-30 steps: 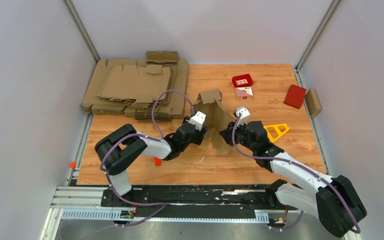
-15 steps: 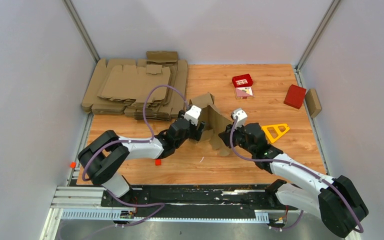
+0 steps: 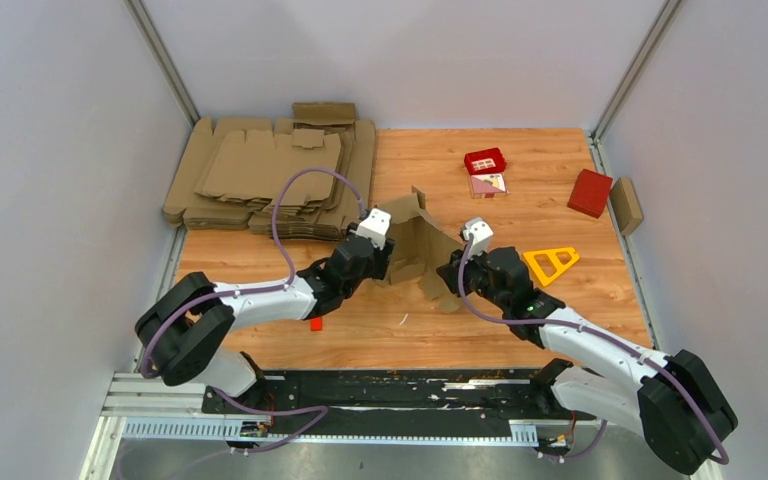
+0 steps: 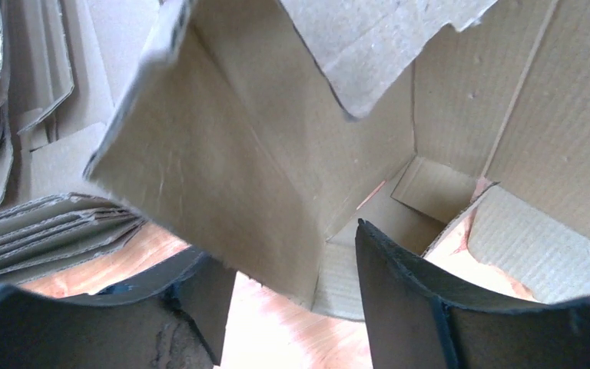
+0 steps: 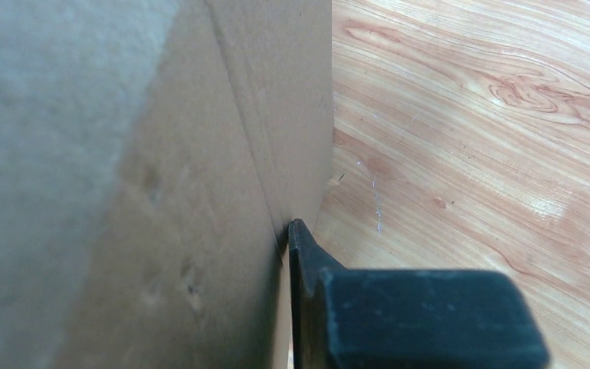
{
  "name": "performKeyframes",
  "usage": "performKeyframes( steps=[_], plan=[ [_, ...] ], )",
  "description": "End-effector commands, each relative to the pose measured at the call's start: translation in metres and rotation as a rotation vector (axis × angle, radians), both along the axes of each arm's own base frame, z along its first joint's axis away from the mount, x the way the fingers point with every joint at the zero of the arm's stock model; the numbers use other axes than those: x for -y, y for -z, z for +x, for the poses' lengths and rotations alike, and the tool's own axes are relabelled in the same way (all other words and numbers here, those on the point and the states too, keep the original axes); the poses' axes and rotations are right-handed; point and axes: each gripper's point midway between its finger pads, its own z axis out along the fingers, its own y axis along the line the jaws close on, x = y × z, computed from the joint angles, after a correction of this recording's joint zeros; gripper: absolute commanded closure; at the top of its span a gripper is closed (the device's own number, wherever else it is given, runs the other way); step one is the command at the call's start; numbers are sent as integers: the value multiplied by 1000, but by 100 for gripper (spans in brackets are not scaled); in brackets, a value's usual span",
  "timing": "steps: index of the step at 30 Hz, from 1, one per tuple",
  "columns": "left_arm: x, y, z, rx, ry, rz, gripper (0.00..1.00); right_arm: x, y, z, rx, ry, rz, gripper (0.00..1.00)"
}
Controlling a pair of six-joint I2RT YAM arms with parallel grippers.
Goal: Fold the paper box
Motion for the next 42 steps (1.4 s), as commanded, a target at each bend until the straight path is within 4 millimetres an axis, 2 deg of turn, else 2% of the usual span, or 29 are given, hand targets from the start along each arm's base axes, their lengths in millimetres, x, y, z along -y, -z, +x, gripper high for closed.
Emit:
performKeyframes(
  steps=[1, 4, 6, 8, 11, 15, 18, 27, 31, 32, 36, 40, 42],
  plan=[
    [-9, -8, -2, -10, -57, -36, 37, 0, -6, 2, 33, 5, 0, 84],
    [-12, -5, -4, -34, -65, -24, 37, -1, -8, 2, 37, 5, 2, 84],
    [-15, -3, -6, -40, -66, -17, 42, -1, -9, 1, 39, 3, 5, 84],
    [-15, -3, -7, -39, -64, -25, 52, -3, -10, 1, 43, -5, 9, 84],
    [-10, -3, -6, -37, -47, -34, 73, -8, -11, -3, 52, -33, 17, 83],
    [-12, 0, 1, -40, -82, -21, 93, -21, -15, -13, 70, -105, 46, 83],
    [-16, 2, 9, -39, -116, -46, 100, -23, -13, -15, 58, -96, 45, 82],
    [-15, -8, 25, 8, -162, -160, 100, -20, 2, -22, -17, -79, 36, 82],
    [-8, -3, 21, -24, -120, -212, 100, -16, 8, -22, -30, -69, 8, 82],
    [-6, -2, 19, -31, -100, -214, 96, -16, 7, -22, -28, -71, 7, 82],
    [1, 7, 11, -69, -44, -199, 58, -16, 6, -21, -22, -70, 3, 82],
    [-1, 21, 9, -117, -47, -149, 55, -14, 4, -20, -9, -65, 0, 82],
    [3, 25, 7, -136, -31, -148, 50, -14, 3, -20, -5, -66, 0, 82]
  ],
)
